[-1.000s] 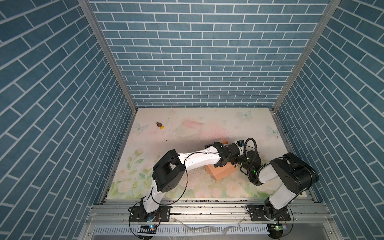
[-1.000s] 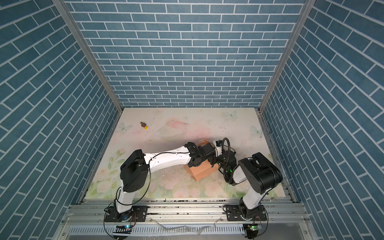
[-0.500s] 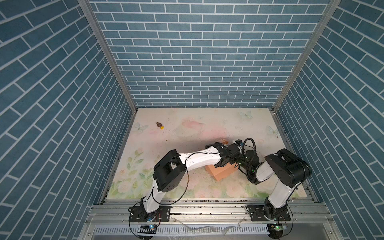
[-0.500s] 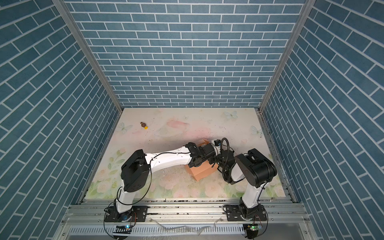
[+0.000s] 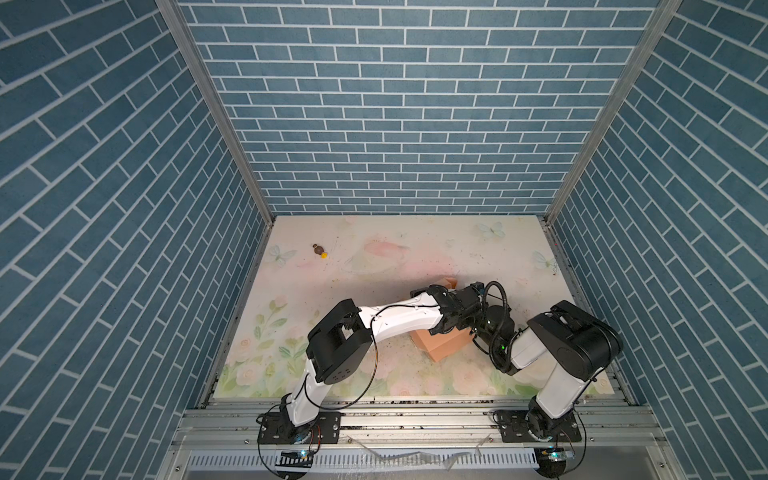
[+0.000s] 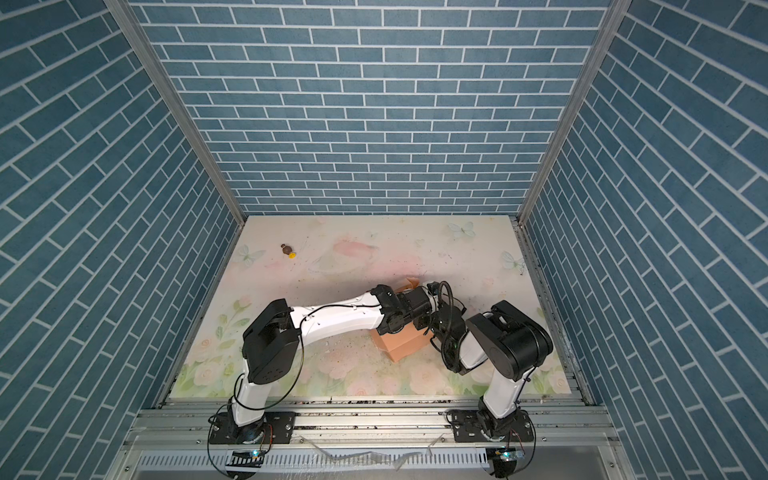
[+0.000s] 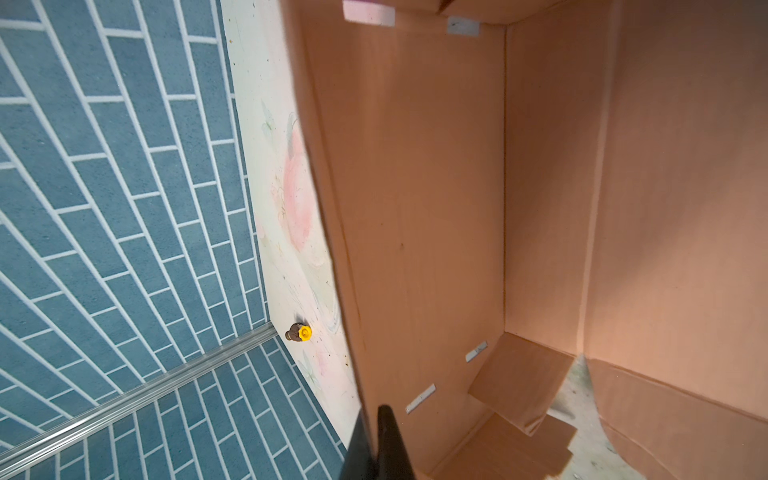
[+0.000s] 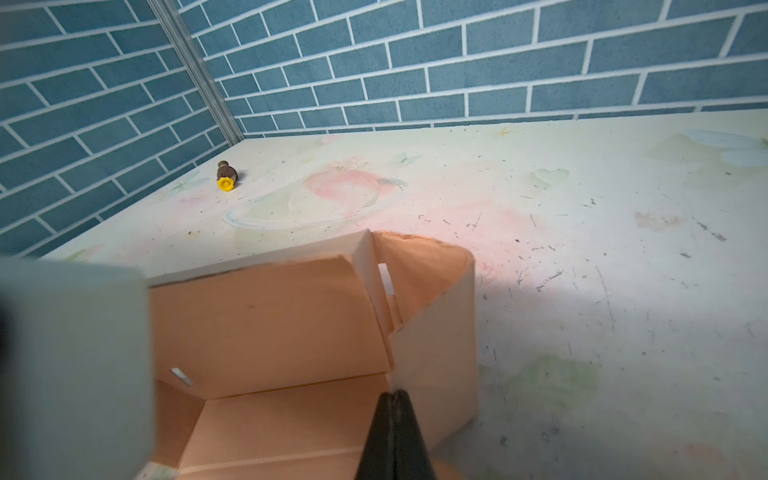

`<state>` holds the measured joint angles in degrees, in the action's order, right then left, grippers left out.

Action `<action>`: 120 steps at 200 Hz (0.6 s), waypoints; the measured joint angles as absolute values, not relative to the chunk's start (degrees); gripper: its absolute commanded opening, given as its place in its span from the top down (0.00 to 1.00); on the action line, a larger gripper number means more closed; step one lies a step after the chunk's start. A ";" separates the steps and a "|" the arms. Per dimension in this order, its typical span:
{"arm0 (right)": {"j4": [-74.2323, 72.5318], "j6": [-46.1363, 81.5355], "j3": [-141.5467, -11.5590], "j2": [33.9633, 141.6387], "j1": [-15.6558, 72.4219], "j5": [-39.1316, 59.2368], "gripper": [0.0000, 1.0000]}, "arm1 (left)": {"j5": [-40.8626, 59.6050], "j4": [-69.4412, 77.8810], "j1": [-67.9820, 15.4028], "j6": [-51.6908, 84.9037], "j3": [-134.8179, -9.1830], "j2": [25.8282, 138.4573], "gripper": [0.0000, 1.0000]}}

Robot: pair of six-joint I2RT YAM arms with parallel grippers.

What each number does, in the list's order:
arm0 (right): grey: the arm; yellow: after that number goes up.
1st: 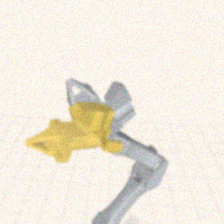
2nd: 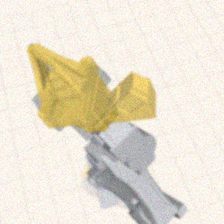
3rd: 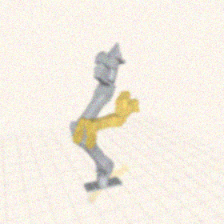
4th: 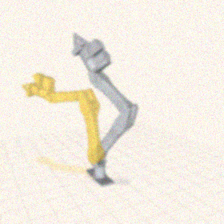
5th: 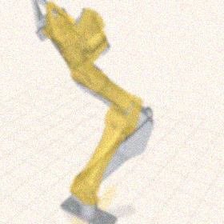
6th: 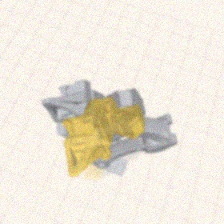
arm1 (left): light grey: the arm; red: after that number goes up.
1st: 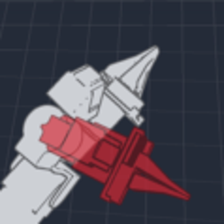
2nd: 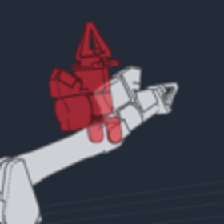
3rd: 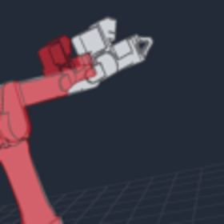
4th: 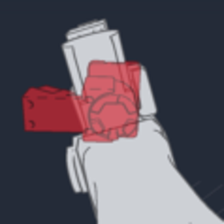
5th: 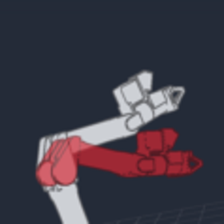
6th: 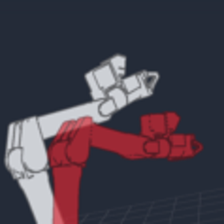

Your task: Fold the paper box

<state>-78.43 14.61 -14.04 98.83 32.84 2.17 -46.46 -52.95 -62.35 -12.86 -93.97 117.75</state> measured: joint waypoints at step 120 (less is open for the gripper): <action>-77.93 14.61 -10.31 91.42 36.38 -2.85 0.98 | -46.48 -53.01 -62.43 -12.86 -93.97 117.75 0.94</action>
<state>-77.93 14.61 -10.31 91.42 36.38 -2.85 -46.48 -53.01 -62.43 -12.86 -93.97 117.75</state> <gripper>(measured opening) 0.049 0.060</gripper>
